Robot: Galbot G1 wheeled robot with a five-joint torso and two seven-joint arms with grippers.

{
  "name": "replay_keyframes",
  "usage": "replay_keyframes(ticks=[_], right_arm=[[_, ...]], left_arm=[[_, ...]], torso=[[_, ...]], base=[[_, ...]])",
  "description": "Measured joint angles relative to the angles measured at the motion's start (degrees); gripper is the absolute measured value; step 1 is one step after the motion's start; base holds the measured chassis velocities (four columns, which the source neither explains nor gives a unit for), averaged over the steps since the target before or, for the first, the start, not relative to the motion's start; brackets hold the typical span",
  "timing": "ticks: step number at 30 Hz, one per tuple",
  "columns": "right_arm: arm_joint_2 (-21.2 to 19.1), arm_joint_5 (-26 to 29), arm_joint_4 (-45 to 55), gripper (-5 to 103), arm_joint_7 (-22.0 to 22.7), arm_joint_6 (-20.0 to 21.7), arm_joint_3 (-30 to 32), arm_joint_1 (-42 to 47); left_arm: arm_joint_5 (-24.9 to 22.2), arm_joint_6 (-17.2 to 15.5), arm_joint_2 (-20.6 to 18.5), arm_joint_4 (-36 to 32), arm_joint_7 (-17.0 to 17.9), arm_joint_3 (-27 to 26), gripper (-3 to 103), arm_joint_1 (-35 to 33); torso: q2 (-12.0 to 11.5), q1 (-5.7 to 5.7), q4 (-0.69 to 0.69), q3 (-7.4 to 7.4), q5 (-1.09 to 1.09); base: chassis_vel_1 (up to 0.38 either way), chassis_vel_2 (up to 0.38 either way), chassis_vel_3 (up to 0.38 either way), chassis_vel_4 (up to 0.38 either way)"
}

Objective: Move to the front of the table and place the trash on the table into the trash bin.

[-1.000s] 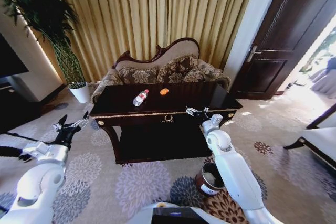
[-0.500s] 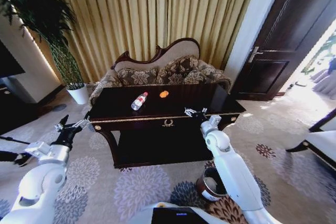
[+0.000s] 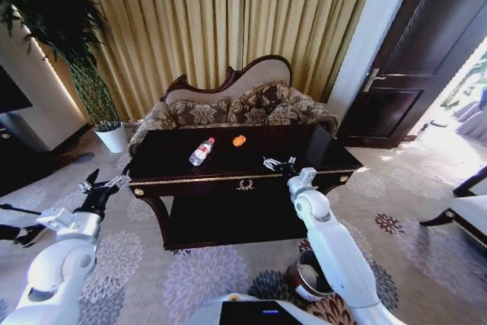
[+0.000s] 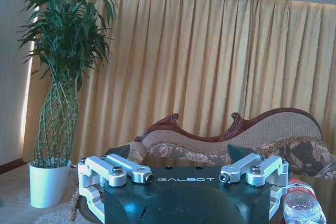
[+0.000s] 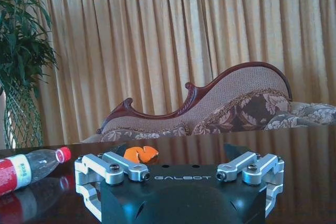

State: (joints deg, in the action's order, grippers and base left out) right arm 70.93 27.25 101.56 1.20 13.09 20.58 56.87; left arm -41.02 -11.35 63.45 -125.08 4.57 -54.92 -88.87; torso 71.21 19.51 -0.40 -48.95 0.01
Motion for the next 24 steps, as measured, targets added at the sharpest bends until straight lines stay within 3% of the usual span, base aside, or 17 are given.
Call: replay_keyframes(ticks=[24], right_arm=[[0.86, -0.99, 1.15, 100, 0.15, 0.2, -0.65, 1.08]], left_arm=[[0.14, 0.39, 0.86, 0.58, -0.41, -0.23, 100, -0.25]], torso=[[0.0, 0.0, 0.0, 0.0, 0.0]], base=[[-0.065, 0.062, 0.061, -0.063]])
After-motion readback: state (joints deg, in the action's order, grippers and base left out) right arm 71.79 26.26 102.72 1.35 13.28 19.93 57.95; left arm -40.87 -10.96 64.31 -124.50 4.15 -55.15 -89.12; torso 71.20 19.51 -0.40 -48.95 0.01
